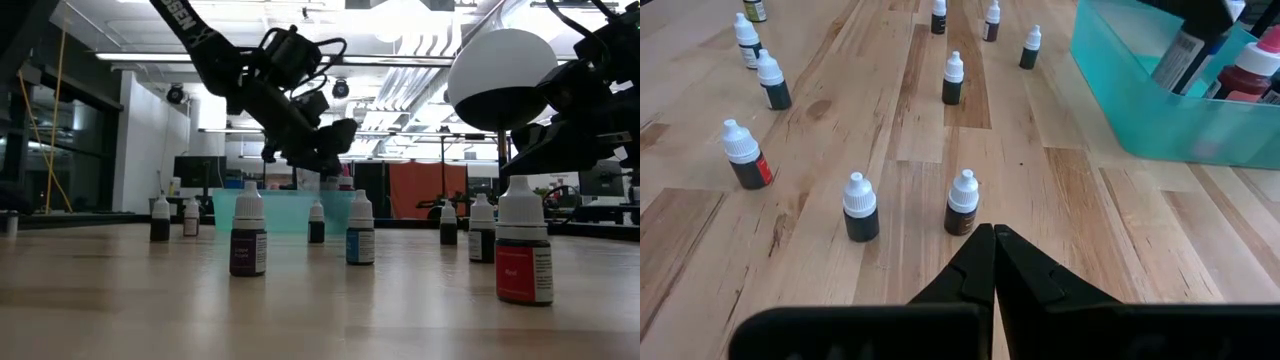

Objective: Pick & Place food coloring
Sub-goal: Put the big blue food coloring bottle into the blue transparent bin

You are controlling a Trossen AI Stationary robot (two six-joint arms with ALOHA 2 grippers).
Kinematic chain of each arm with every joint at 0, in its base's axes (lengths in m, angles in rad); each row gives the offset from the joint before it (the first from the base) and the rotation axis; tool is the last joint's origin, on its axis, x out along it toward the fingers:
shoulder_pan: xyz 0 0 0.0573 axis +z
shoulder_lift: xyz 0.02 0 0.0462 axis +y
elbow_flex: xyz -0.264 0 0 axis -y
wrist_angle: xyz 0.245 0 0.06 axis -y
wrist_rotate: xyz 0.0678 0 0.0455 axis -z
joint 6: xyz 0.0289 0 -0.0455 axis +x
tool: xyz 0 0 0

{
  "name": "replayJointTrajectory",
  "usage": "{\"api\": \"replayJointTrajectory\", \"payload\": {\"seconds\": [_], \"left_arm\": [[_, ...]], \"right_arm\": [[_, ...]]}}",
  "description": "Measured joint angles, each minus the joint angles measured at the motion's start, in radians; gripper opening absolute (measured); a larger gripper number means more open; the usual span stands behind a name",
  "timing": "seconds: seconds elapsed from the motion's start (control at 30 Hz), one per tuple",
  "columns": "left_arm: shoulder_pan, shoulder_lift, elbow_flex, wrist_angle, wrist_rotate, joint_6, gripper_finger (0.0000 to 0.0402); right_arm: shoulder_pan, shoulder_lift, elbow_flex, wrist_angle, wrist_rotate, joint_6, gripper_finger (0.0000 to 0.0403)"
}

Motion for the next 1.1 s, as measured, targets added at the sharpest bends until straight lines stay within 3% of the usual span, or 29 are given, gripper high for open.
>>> {"api": "replayJointTrajectory", "payload": {"seconds": [0.5,0.87,1.1], "left_arm": [[-0.028,0.1,0.105,0.001,-0.008,-0.022,0.0111],[-0.032,0.108,0.106,-0.042,-0.007,-0.014,0.0113],[-0.031,0.108,0.106,-0.046,0.037,-0.014,0.0152]], "right_arm": [[0.0,0.0,0.0,0.0,0.0,0.0,0.0],[0.0,0.0,0.0,0.0,0.0,0.0,0.0],[0.0,0.0,0.0,0.0,0.0,0.0,0.0]]}}
